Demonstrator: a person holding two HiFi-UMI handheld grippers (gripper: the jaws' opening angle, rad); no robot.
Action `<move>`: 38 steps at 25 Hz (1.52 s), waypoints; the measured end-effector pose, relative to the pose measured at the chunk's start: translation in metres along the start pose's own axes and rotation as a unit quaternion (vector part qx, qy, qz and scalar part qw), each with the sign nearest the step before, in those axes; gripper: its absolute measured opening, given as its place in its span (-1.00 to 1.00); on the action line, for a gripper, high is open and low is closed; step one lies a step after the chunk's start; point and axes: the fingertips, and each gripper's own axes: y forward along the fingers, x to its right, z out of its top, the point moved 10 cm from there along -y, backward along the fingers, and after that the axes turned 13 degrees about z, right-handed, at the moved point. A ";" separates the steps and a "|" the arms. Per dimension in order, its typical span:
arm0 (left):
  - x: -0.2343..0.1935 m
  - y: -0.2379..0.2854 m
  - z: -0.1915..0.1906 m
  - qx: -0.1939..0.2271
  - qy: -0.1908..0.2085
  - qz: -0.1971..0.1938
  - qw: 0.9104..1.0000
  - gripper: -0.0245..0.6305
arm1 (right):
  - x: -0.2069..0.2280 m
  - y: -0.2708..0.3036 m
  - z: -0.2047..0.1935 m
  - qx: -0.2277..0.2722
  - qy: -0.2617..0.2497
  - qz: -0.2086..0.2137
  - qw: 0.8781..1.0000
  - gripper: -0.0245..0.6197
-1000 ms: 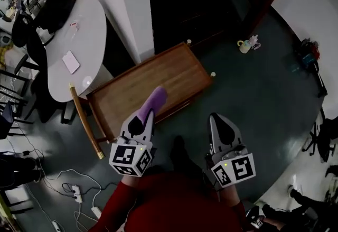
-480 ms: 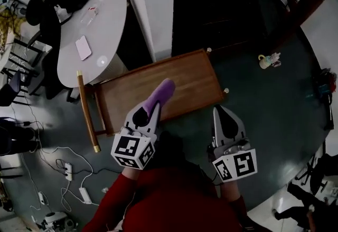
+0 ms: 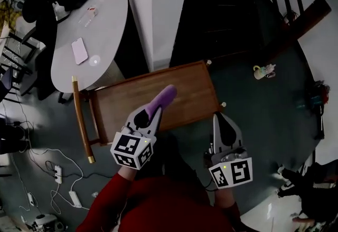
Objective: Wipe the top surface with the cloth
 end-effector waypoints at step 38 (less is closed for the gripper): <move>-0.070 0.217 -0.071 -0.243 -0.155 0.104 0.952 -0.73 | 0.074 0.047 -0.005 -0.074 0.038 0.074 0.994 -0.89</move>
